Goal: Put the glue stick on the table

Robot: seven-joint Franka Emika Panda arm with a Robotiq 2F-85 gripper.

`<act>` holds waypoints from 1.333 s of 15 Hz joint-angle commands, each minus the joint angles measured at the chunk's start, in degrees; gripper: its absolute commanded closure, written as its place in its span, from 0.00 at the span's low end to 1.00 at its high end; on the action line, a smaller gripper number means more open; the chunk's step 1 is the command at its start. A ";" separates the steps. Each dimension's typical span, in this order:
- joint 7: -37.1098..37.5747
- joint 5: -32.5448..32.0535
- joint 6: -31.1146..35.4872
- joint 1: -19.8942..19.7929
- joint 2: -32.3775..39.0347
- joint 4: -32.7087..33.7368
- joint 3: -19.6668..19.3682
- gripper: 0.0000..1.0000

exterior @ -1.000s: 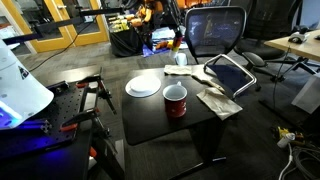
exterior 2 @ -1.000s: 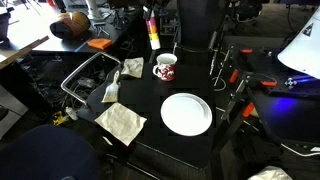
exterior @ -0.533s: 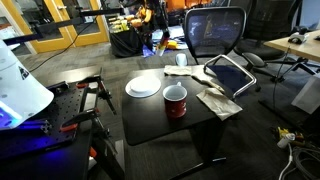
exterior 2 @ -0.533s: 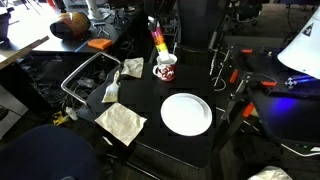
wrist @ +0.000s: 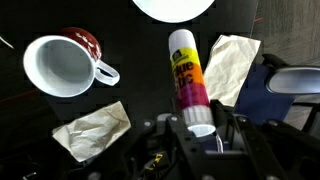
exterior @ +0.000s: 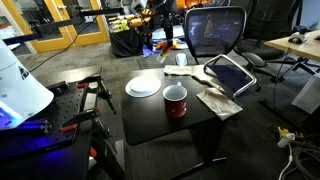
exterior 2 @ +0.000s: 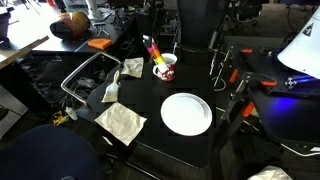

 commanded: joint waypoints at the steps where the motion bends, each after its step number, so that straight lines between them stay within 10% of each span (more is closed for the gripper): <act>1: -0.74 -3.24 -2.11 -8.55 7.05 6.66 7.70 0.90; 20: 0.21 -11.82 -15.42 -14.45 26.13 24.47 12.86 0.90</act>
